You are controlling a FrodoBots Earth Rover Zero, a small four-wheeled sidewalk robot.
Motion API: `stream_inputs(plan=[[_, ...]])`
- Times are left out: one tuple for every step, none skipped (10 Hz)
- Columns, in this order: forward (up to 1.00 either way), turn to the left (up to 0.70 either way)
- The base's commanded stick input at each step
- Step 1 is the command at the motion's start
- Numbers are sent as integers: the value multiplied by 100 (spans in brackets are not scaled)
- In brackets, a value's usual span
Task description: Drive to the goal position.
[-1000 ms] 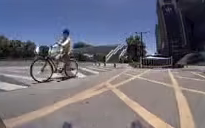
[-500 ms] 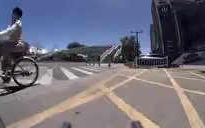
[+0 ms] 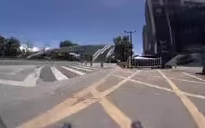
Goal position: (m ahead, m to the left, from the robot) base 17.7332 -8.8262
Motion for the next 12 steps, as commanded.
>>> stream_inputs(plan=[[45, 0], [45, 0], [45, 0], [45, 0], [45, 0], [45, 0], [45, 0], [45, 0], [45, 0], [45, 0], [45, 0], [45, 0]])
